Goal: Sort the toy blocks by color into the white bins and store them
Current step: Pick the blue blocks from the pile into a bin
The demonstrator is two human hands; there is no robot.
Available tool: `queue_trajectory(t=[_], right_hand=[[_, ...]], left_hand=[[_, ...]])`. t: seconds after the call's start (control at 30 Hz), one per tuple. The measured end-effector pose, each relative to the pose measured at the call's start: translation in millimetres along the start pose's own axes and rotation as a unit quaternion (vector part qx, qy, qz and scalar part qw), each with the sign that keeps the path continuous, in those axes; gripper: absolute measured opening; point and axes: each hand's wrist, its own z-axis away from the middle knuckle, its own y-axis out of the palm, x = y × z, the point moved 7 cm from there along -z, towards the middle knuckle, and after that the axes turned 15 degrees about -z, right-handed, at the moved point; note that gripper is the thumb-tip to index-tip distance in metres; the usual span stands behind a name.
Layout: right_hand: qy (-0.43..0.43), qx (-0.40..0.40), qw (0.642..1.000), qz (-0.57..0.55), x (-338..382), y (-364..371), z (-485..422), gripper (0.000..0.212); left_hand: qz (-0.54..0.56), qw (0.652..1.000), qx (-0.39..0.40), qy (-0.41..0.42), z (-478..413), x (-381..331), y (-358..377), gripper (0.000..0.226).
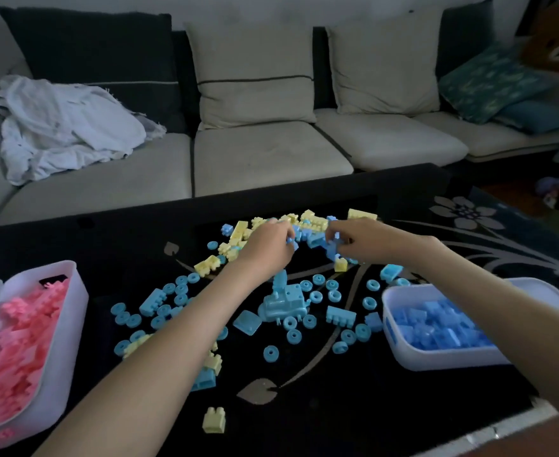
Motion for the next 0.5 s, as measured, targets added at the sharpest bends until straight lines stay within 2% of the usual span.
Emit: queue_trajectory(t=[0.07,0.17,0.33,0.4,0.5], right_hand=[[0.0,-0.021,1.0,-0.011,-8.7,-14.0,28.5,0.015],[0.025,-0.078,0.996,-0.03,-33.6,-35.4,76.3,0.015],[0.073,-0.133,0.984,-0.091,-74.4,-57.5,142.9,0.019],[0.089,-0.115,0.985,-0.091,-85.9,-58.1,160.7,0.023],[0.114,-0.048,0.989,-0.081,-102.0,-51.2,181.5,0.044]], left_hand=[[0.03,0.999,-0.026,0.032,5.7,-33.3,-15.1,0.02],[0.066,0.989,-0.035,0.125,21.9,-103.5,-28.8,0.019],[0.094,0.97,0.045,0.218,48.2,-188.4,-16.8,0.018],[0.068,0.966,0.092,0.231,51.9,-205.6,-1.2,0.023],[0.03,0.955,0.17,0.241,56.7,-220.3,21.1,0.034]])
